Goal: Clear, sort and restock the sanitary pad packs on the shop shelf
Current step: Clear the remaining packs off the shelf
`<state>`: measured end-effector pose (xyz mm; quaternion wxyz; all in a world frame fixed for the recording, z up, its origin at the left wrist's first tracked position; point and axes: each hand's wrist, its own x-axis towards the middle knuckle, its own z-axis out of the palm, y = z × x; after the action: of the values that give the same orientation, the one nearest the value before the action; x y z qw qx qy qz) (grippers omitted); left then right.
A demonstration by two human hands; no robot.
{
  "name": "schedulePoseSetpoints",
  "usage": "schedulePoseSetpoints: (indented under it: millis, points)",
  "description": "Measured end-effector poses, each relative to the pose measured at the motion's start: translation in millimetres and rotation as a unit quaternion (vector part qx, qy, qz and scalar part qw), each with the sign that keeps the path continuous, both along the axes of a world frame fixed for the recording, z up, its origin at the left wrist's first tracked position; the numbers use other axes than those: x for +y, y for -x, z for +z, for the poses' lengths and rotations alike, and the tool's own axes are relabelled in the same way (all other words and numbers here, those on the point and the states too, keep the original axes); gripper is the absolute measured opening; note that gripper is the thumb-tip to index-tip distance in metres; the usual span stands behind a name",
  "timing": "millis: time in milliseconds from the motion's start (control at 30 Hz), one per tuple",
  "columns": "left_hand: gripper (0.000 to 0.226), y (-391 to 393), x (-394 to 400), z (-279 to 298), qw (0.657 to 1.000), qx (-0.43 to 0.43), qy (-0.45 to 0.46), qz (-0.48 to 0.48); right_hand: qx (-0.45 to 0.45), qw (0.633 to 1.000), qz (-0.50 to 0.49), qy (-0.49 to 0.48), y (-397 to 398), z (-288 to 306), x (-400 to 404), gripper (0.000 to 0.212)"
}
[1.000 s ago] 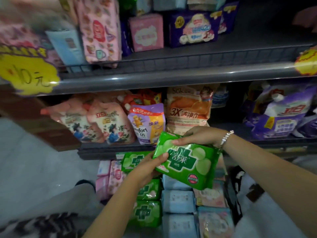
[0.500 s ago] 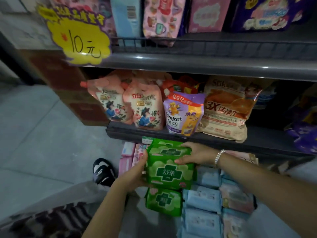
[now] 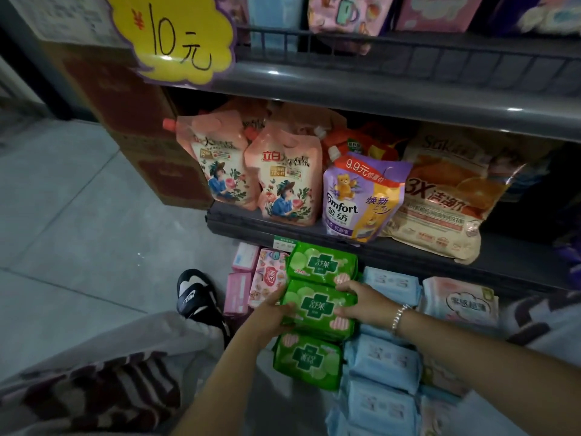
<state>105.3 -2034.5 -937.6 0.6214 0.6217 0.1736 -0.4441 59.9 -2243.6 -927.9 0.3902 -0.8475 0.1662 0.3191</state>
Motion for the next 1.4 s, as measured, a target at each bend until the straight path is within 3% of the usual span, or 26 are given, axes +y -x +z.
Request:
schedulePoseSetpoints:
  millis: [167, 333, 567, 800, 933, 1133, 1267, 1400]
  points:
    - [0.055, 2, -7, -1, 0.998, -0.038, -0.050, -0.015, 0.007, 0.998, -0.040, -0.039, -1, -5, -7, 0.057]
    - [0.050, 3, -16, 21, 0.976, -0.142, -0.140, -0.092, -0.024, 0.994, -0.088, -0.066, -3, 7, -7, 0.049]
    - [0.056, -3, -33, 71, 0.934, -0.293, -0.175, -0.103, -0.183, 0.981, -0.056, 0.004, -2, 63, -8, 0.044]
    - [0.042, -21, -57, 168, 0.837, -0.506, -0.179, -0.108, -0.412, 0.900, -0.001, 0.141, 1, 166, -23, 0.047]
    - [0.035, -35, -75, 221, 0.770, -0.609, -0.162, -0.095, -0.477, 0.857, -0.008, 0.196, -6, 212, -41, 0.047]
    - [0.032, -70, -104, 284, 0.694, -0.703, -0.151, -0.044, -0.527, 0.827, -0.037, 0.192, -37, 266, -63, 0.050]
    - [0.038, -107, -117, 311, 0.689, -0.707, -0.159, 0.000, -0.534, 0.831, -0.060, 0.147, -72, 294, -67, 0.055]
    - [0.049, -136, -127, 324, 0.721, -0.677, -0.132, 0.059, -0.535, 0.834, -0.086, 0.099, -110, 312, -66, 0.060]
